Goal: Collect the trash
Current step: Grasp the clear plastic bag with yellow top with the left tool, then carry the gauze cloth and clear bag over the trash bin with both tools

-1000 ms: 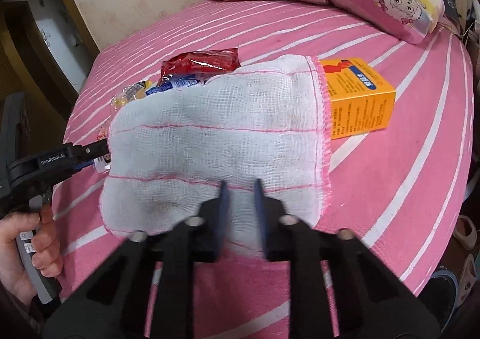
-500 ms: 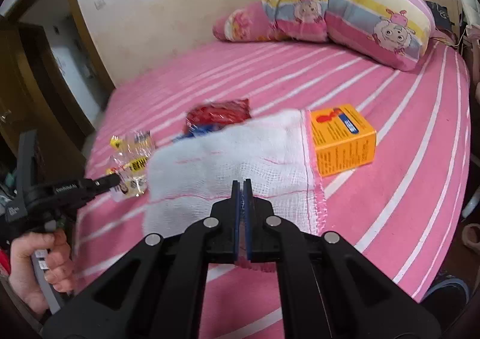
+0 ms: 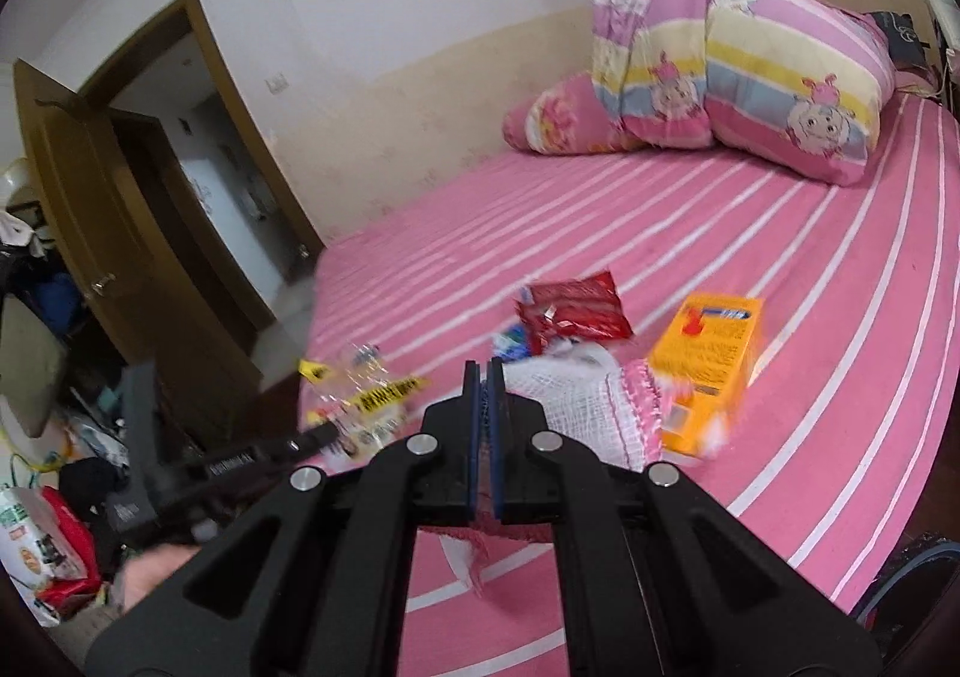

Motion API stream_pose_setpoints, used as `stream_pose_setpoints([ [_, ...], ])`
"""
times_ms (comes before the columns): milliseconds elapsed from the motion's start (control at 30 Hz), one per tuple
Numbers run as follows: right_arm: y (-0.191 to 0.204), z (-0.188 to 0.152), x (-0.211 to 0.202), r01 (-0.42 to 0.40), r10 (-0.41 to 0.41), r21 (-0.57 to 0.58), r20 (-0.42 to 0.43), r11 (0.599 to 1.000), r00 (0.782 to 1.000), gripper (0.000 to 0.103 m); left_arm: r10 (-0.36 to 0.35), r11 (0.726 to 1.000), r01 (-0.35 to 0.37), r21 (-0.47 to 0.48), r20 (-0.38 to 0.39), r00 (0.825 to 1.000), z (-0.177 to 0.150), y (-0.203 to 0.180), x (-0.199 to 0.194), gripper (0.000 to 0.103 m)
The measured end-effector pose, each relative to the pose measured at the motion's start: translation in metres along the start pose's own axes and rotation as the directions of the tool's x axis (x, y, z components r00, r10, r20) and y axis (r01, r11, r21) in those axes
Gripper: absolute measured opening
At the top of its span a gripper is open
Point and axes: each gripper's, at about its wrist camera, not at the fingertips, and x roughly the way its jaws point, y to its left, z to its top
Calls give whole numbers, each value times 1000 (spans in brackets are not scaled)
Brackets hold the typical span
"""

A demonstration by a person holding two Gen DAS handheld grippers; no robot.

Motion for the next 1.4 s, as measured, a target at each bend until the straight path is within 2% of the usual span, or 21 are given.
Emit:
stream_pose_setpoints([
  [233,13,17,-28,-36,35,6,40,999,999,3,-12,999,10,41,39,999,-22,-18,-35,4],
  [567,41,33,-50,-76,78,-20,84,997,993,3,-46,999,44,32,74,996,-45,-23,-79,4],
  [1000,67,67,-31,-67,75,-87,99,994,992,3,-69,998,68,19,96,993,-47,-18,-93,4],
  [1167,75,76,-38,-82,94,-103,114,991,989,3,-77,996,72,52,100,992,-45,-25,-94,4],
  [1400,76,75,-63,-99,111,-102,124,990,986,3,-127,989,119,86,99,987,-46,-51,-102,4],
])
